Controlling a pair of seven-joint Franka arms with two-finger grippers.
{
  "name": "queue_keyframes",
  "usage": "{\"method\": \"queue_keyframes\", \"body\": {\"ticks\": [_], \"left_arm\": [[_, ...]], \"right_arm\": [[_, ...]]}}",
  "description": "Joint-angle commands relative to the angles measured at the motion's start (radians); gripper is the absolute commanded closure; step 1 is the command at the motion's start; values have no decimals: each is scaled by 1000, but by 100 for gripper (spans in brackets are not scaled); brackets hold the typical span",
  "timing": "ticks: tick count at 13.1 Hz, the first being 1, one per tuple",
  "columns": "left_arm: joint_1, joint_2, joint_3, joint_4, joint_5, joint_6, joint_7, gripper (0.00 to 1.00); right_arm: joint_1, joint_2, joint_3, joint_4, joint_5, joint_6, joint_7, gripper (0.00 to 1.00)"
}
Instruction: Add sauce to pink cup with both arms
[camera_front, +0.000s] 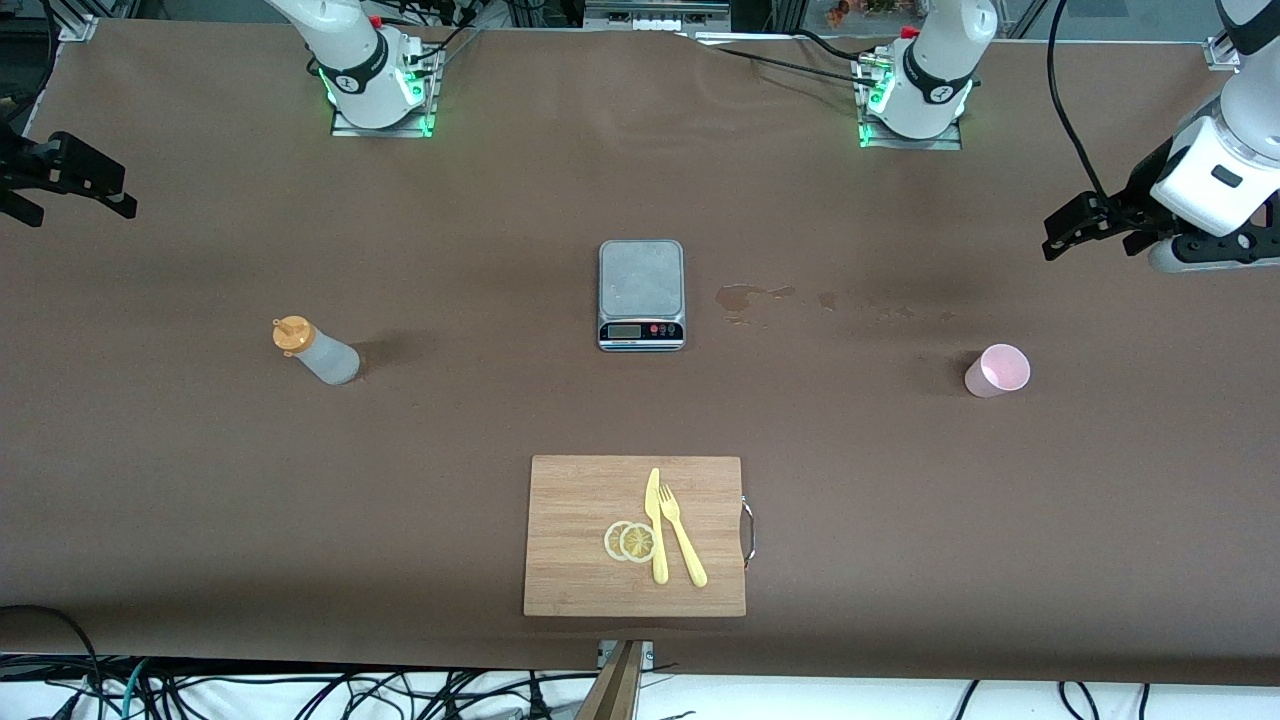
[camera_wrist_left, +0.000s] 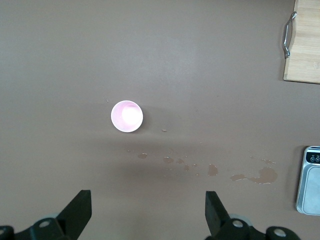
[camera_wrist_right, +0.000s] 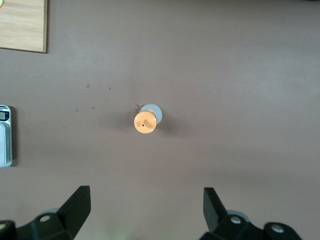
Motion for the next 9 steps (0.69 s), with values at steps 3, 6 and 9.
{"method": "queue_keyframes", "body": {"ticks": [3,6,9], "left_arm": [[14,1,-1,16,-16,-10,7,0],[69,7,7,20,-16,-10,10,0],[120,57,7,26,-18,-4,10,0]], "right_arm": [[-4,1,0,12,-3,-3,-3,0],[-2,1,0,12,-3,-3,-2,0],[-4,1,0,12,-3,-3,-2,0]]}}
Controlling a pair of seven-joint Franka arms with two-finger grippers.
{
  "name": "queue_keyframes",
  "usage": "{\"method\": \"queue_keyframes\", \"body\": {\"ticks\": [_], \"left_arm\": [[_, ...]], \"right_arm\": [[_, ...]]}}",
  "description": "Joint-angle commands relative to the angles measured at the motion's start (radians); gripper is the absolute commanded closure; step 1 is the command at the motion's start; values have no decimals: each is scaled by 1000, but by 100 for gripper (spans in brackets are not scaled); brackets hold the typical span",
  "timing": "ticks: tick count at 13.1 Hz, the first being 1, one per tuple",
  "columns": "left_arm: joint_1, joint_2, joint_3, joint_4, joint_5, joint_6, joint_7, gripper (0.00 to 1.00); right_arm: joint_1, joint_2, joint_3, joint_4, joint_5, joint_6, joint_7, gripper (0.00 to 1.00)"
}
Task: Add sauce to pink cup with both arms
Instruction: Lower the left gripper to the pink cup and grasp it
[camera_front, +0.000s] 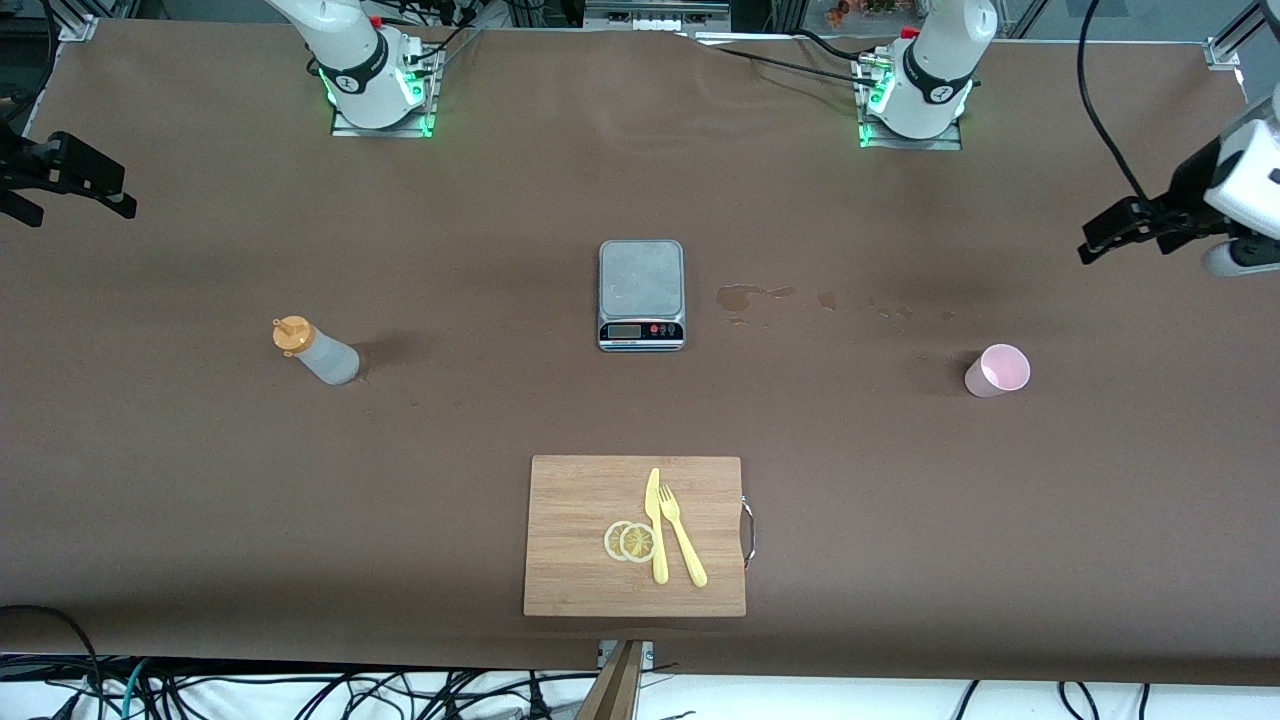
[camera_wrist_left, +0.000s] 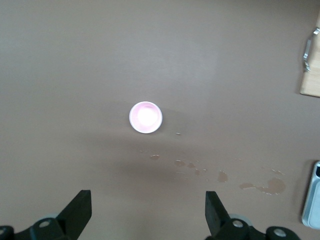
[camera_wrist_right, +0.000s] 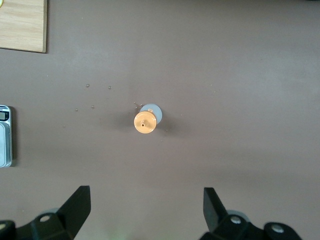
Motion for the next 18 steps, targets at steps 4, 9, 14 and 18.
{"method": "queue_keyframes", "body": {"ticks": [4,9,14,18], "left_arm": [[76,152,-4,9,-18,-8,10,0],[101,303,-5,-69,-45,172,13,0],[125,383,-4,-172,-104,420,197,0],[125,443,-4,-213,-104,539,274,1]], "right_arm": [[-3,1,0,12,-3,-3,-3,0],[-3,1,0,12,-3,-3,-3,0],[-3,3,-1,12,-3,-3,-3,0],[-3,3,-1,12,-3,-3,-3,0]]}}
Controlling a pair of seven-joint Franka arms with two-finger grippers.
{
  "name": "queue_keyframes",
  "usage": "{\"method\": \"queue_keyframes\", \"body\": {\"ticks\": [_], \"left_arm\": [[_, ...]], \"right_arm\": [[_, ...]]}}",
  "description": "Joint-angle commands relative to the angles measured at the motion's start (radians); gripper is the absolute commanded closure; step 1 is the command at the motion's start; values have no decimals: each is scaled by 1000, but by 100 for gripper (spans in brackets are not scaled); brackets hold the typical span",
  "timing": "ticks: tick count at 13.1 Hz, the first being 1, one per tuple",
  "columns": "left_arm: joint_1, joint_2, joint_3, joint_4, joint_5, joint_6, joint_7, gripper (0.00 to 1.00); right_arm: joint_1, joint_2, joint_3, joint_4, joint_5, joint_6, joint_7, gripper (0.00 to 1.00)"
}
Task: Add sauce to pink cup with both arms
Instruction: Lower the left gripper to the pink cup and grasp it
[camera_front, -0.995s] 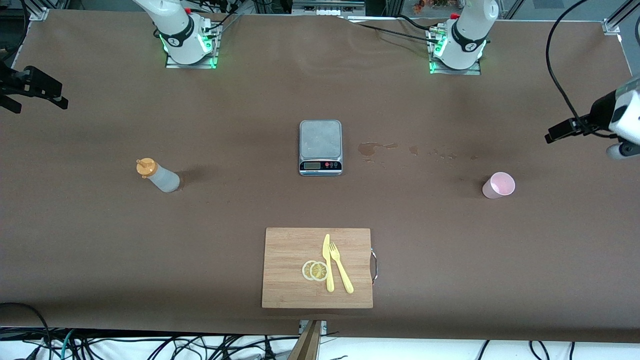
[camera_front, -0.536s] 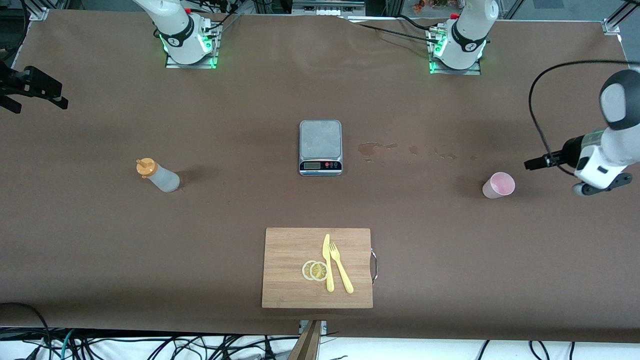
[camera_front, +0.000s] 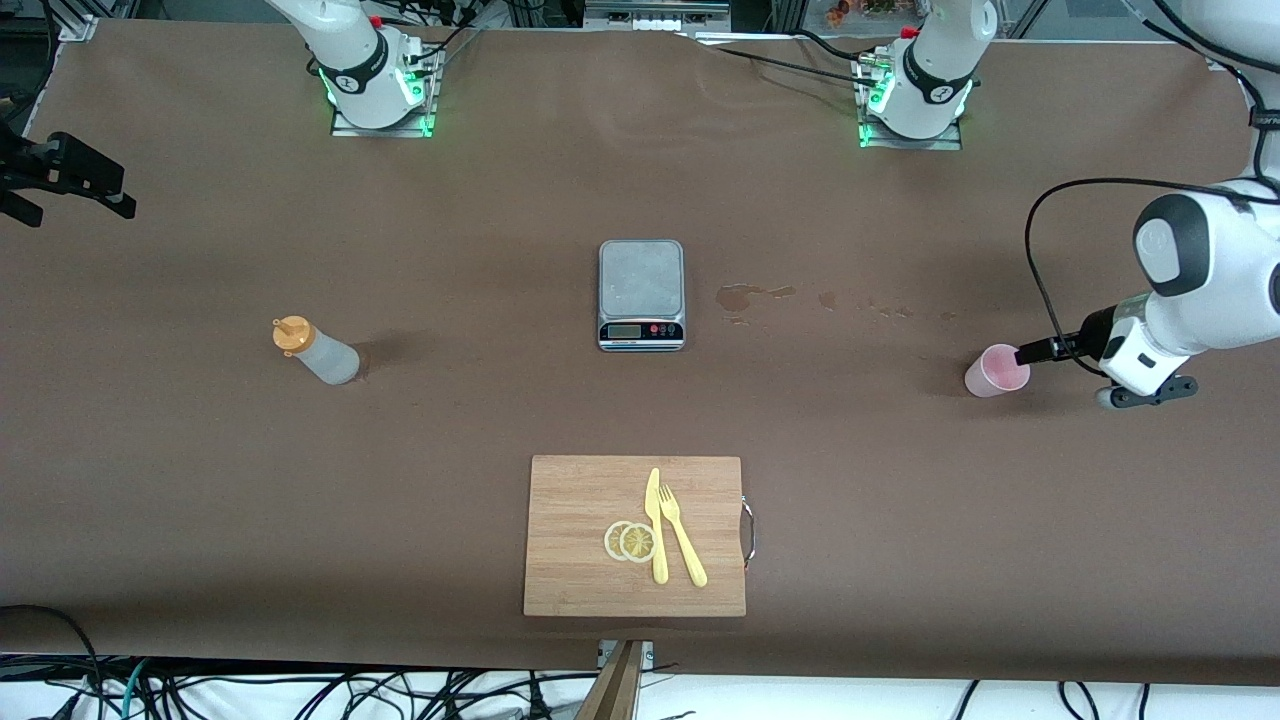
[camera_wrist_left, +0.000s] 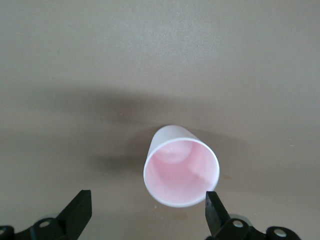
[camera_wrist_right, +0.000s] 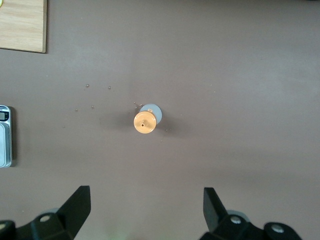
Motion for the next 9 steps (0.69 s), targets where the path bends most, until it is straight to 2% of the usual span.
{"method": "queue_keyframes", "body": {"ticks": [1,2,3,5,7,9], "left_arm": [[7,19,-4,-57,-25,97,98,4],[7,21,-4,-85,-25,138,112,8],[9,22,-4,-105,-25,177,113,20],[7,50,-6,-104,-25,208,116,65],[7,64,-6,-99,-25,209,116,100],[0,65,-7,-94,-15,203,121,100]], "right_arm": [[-3,1,-1,12,-3,-3,-3,0],[-3,2,-1,12,-3,-3,-3,0],[-4,1,-1,12,-3,-3,-3,0],[-4,1,-1,12,-3,-3,-3,0],[-4,1,-1,12,-3,-3,-3,0],[-4,1,-1,12,-3,-3,-3,0]]}}
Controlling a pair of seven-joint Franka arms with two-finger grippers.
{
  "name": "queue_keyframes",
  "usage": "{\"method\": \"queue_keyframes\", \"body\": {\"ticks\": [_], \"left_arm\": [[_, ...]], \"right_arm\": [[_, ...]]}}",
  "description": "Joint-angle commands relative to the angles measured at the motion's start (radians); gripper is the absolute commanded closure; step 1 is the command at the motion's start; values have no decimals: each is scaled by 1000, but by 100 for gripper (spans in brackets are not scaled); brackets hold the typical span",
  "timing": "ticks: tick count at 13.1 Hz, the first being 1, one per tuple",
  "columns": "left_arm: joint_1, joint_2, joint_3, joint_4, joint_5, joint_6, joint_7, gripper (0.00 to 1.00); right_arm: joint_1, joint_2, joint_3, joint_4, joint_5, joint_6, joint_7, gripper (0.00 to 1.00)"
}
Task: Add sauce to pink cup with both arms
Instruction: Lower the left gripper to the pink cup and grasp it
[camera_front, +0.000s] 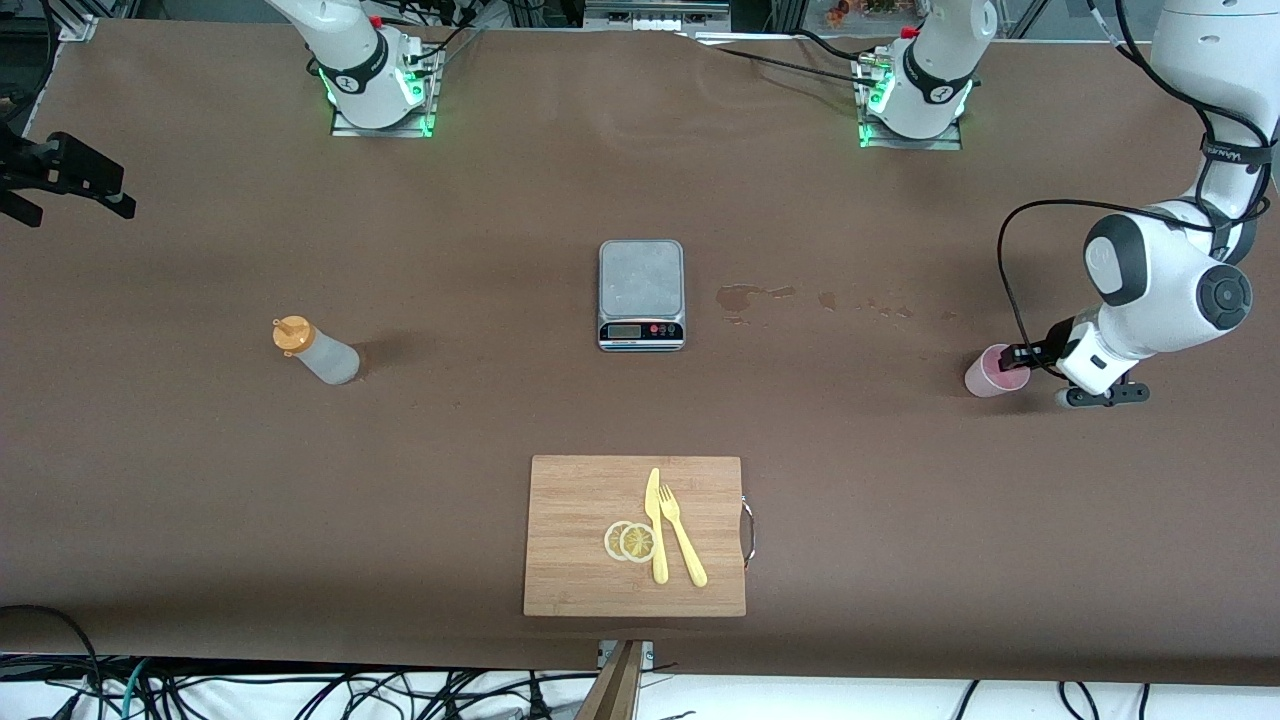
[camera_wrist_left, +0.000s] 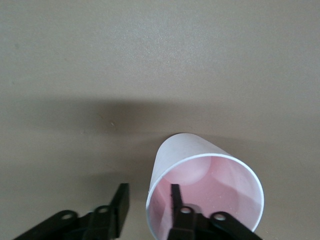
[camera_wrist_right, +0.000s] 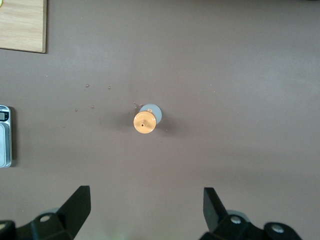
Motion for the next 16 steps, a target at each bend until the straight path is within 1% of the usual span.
{"method": "queue_keyframes", "body": {"ticks": [1,3,4,6,9,10,12,14,16], "left_arm": [[-2,-1,-6,16,-14,0,37,100],[-3,-7,-8,36,-12,-13,32,100],[-2,-10,-6,51,-12,-45,34,100],[-3,-16,-11,118,-12,-153,28,100],[-7,-66,-22,219,-14,-383,-24,100],[-7,-73,-43,233,-14,-420,-62,100],[-11,-86,-75,244,-14,-439,-144,100],[-13,-116,-133,249,-23,-477,-286,100],[-13,-119,-209,264,-28,-504,-416,100]], "right_arm": [[-4,2,0,12,-3,-2,-3,0],[-4,1,0,12,-3,-2,-3,0],[-4,2,0,12,-3,-2,-3,0],[-4,2,0,12,-3,-2,-3,0],[-6,2,-2,12,-3,-2,-3,0],[-7,2,-2,12,-3,-2,-3,0],[-15,2,-2,12,-3,-2,-3,0],[-23,2,-2,12,0,-2,1,0],[-21,2,-2,12,-1,-3,10,0]]}}
